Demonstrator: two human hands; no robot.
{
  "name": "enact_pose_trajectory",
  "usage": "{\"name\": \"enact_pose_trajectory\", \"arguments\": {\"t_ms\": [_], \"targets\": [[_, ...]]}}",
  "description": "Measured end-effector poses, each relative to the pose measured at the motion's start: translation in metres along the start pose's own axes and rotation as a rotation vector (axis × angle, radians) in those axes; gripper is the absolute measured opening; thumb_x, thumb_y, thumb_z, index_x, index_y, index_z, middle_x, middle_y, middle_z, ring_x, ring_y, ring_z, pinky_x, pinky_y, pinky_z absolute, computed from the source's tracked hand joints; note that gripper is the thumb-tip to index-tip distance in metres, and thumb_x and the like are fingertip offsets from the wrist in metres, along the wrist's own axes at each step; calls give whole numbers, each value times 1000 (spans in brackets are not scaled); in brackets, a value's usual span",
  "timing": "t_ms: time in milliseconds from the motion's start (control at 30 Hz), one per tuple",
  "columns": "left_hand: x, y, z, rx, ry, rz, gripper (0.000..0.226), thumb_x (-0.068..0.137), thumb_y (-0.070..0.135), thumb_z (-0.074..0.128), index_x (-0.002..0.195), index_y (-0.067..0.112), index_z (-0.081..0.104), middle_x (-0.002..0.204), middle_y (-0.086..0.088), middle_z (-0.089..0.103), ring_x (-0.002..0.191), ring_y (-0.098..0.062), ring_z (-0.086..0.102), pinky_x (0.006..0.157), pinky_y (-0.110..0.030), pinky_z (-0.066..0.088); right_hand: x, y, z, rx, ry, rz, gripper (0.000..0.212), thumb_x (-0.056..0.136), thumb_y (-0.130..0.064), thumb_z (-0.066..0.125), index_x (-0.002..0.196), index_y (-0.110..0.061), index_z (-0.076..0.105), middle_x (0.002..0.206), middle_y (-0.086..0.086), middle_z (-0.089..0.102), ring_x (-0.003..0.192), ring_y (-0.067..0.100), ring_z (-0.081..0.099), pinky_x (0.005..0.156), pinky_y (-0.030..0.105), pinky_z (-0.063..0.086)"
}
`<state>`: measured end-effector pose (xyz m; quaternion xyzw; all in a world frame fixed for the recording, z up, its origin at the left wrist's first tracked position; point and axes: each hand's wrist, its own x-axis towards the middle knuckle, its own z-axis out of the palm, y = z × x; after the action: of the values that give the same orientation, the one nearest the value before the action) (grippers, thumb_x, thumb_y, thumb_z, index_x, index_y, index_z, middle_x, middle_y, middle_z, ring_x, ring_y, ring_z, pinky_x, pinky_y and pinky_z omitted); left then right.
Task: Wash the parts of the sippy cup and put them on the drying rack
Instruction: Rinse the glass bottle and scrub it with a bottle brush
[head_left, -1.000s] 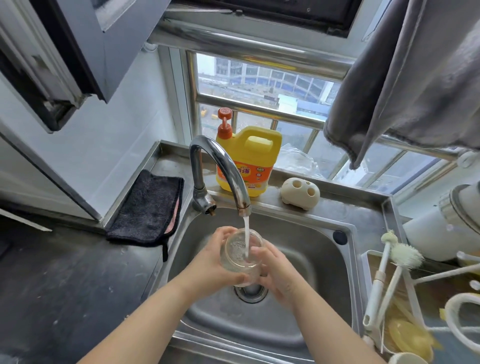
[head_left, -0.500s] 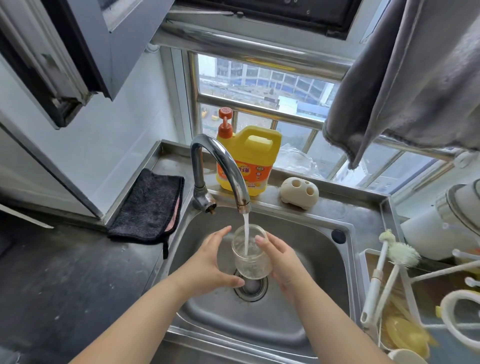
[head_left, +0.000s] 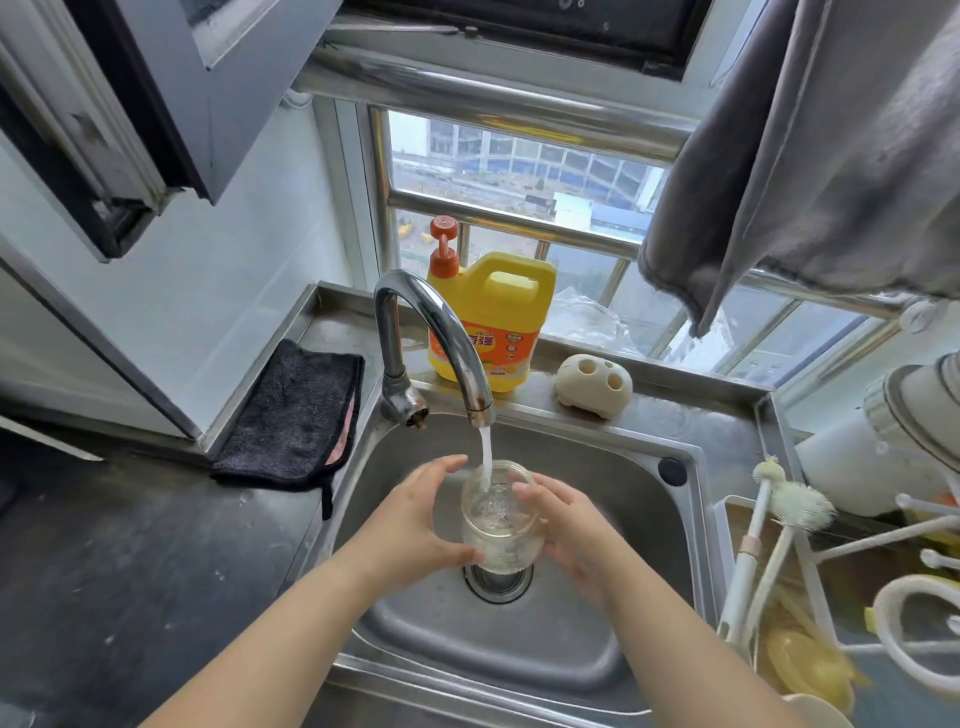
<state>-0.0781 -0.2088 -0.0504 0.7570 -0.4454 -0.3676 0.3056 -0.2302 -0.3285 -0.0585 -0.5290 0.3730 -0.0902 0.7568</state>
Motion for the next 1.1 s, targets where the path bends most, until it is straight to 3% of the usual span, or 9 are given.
{"name": "enact_pose_trajectory", "arguments": {"t_ms": [133, 300, 433, 533, 633, 733, 867, 967, 1100], "targets": [[0, 2, 2, -24, -4, 9, 85, 67, 28, 85, 135, 42, 34, 128, 27, 38, 120, 5, 35, 94, -12, 28, 4, 0, 8, -14, 105, -35, 66, 62, -50, 77, 121, -24, 62, 114, 3, 69, 108, 22, 64, 101, 48, 46], [2, 1, 3, -30, -6, -10, 91, 66, 29, 86, 139, 36, 32, 131, 25, 35, 121, 4, 34, 98, -14, 27, 5, -3, 2, -25, 80, 11, 52, 68, -41, 72, 115, -18, 67, 107, 7, 71, 102, 26, 67, 97, 50, 48], [1, 3, 4, -79, -17, 2, 84, 67, 28, 85, 131, 43, 33, 125, 30, 41, 114, 16, 38, 88, -3, 29, 3, -5, 11, -41, 161, -1, 65, 63, -52, 75, 120, -24, 63, 111, 1, 70, 105, 19, 66, 99, 47, 48], [4, 5, 6, -200, -21, 9, 75, 65, 20, 86, 120, 43, 40, 116, 23, 54, 104, 25, 43, 81, 1, 36, 0, -8, 17, -16, 98, 32, 38, 85, -39, 66, 116, -18, 64, 105, 6, 72, 98, 22, 68, 89, 42, 54], [10, 5, 11, -340, 1, -46, 74, 59, 21, 89, 117, 40, 48, 115, 17, 62, 108, 10, 54, 94, -18, 46, -6, -13, 21, -73, 42, 82, 28, 95, -49, 43, 95, -38, 69, 91, -8, 74, 89, 12, 70, 81, 32, 55], [13, 4, 12, -386, 10, -93, 68, 56, 13, 87, 112, 35, 53, 107, 9, 67, 97, -2, 64, 90, -29, 52, -9, -14, 21, -348, 44, -83, 23, 92, -58, 40, 103, -52, 60, 111, -19, 66, 113, 4, 58, 96, 27, 44], [17, 0, 4, -244, -22, -80, 69, 59, 16, 85, 117, 32, 51, 116, 11, 59, 105, -2, 57, 83, -14, 43, -14, -12, 2, -861, 101, -567, 31, 83, -42, 59, 111, -28, 63, 112, -20, 56, 117, 0, 44, 102, 15, 32], [22, 1, -2, -112, -57, -32, 79, 61, 16, 85, 125, 31, 42, 120, 17, 47, 114, -1, 46, 80, 1, 31, -6, -11, 5, -1198, -134, -575, 26, 82, -30, 66, 107, -23, 67, 108, -14, 64, 113, 4, 49, 110, 28, 25], [28, 3, -11, 19, -101, 53, 80, 60, 14, 84, 127, 31, 42, 118, 18, 47, 114, -1, 45, 83, 0, 33, 14, -14, 6, -1616, -311, -469, 29, 91, -35, 56, 118, -27, 64, 129, -7, 59, 131, 4, 40, 114, 42, -18]]}}
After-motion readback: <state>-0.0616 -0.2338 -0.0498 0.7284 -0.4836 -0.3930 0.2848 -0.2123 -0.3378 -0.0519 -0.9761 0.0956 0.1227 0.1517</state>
